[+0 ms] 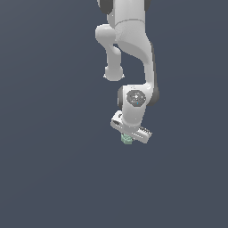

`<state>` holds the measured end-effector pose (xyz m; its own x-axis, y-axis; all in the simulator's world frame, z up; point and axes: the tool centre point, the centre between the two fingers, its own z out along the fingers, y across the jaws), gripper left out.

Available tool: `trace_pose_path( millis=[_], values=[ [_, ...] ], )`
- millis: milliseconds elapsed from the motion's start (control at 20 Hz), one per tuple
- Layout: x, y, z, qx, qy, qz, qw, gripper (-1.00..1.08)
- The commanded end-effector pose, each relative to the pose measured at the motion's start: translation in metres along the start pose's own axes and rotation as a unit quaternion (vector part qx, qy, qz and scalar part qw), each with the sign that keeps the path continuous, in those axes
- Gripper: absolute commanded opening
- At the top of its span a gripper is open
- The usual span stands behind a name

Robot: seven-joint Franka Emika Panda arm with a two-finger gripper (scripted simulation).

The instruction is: Pick up the object and move it to a goal position.

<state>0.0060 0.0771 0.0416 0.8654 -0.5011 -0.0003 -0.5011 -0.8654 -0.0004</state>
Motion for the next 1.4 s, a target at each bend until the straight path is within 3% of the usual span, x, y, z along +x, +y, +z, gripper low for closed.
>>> trace_pose_path(
  millis=[0,350,1050,1350],
  values=[
    [0.003,0.002,0.000,0.000,0.000,0.000,1.0000,-1.00],
    [0.034,0.024,-0.003,0.000,0.000,0.000,1.0000,-1.00],
    [0.145,0.100,-0.013,0.000,0.000,0.000,1.0000,-1.00],
    [0.180,0.123,-0.016,0.000,0.000,0.000,1.0000,-1.00]
  ],
)
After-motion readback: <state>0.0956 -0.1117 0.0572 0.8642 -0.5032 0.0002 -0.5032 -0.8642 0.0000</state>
